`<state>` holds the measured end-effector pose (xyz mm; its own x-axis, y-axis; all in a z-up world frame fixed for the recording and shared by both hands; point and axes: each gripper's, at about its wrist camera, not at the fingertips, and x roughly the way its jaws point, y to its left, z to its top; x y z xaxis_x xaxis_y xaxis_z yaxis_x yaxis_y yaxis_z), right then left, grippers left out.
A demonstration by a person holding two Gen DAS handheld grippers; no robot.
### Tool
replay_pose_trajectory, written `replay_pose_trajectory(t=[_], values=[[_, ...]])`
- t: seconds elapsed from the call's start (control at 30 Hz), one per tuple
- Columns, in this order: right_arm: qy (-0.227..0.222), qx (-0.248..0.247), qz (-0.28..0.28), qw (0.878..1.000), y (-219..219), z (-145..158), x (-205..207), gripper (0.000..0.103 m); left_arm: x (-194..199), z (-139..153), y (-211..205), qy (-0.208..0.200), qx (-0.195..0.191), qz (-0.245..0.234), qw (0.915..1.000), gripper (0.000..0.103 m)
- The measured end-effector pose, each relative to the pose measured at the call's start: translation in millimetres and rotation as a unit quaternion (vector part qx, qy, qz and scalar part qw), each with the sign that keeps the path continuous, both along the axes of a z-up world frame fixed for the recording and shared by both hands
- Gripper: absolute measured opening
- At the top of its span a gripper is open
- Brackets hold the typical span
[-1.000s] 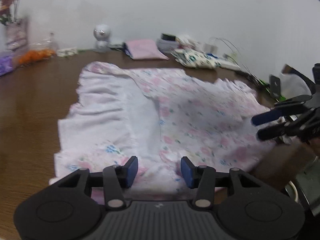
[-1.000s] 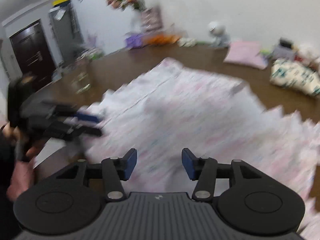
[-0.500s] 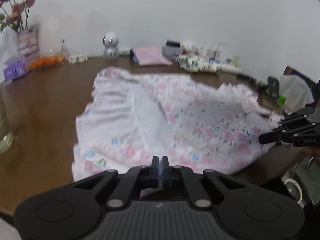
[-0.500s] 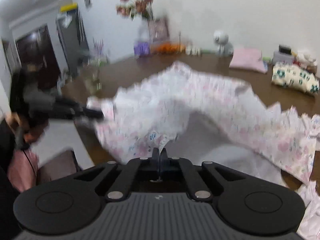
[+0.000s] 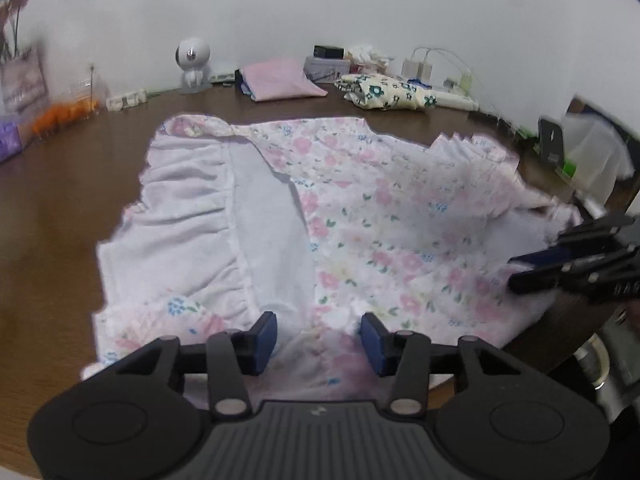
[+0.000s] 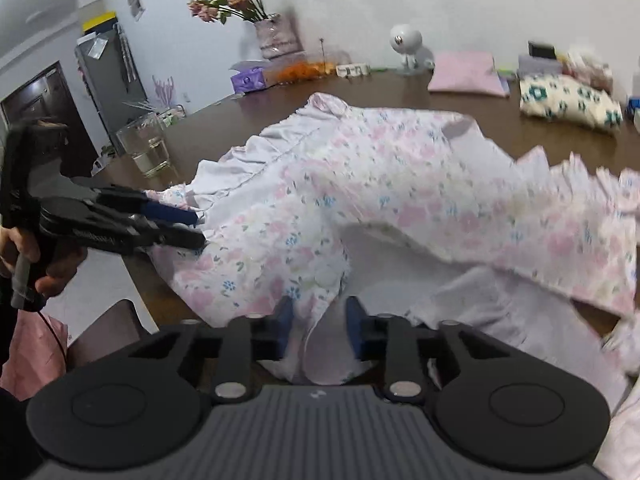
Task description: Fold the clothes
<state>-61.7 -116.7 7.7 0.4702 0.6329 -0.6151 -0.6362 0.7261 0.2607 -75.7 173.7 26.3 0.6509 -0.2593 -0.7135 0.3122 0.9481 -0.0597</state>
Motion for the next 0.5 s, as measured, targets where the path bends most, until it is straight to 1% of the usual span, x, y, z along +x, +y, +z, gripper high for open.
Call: replay_pose_trajectory(t=[0.03, 0.07, 0.1, 0.13, 0.17, 0.2, 0.37, 0.43, 0.5], values=[[-0.002, 0.004, 0.000, 1.000, -1, -1, -2, 0.018, -1, 0, 1, 0.004, -0.001, -0.003, 1.0000, 0.044], [-0.005, 0.008, 0.000, 1.000, -1, -2, -3, 0.017, -2, 0, 3, 0.007, 0.000, -0.006, 1.0000, 0.032], [-0.010, 0.010, 0.000, 1.000, -1, -2, -5, 0.013, -4, -1, 3, 0.006, 0.005, -0.005, 1.0000, 0.006], [-0.015, 0.013, 0.001, 1.000, -1, -2, -5, 0.011, -5, -2, 4, 0.004, 0.009, -0.003, 0.9999, 0.003], [-0.020, 0.015, 0.001, 1.000, 0, -1, -5, 0.009, -7, 1, 6, -0.002, 0.005, 0.000, 1.0000, 0.003], [-0.025, 0.019, 0.001, 0.999, 0, 0, -5, 0.005, -9, 3, 8, -0.007, 0.001, 0.003, 1.0000, 0.003], [-0.071, 0.057, 0.017, 0.996, -6, 20, -18, 0.002, -28, 27, 16, -0.039, -0.035, 0.010, 0.9986, 0.002], [-0.080, 0.062, 0.032, 0.994, -8, 24, -23, 0.002, -33, 25, 20, -0.033, -0.037, 0.018, 0.9986, 0.002], [-0.077, 0.051, 0.040, 0.995, -5, 21, -25, 0.002, -34, 15, 22, -0.018, -0.028, 0.025, 0.9991, 0.003]])
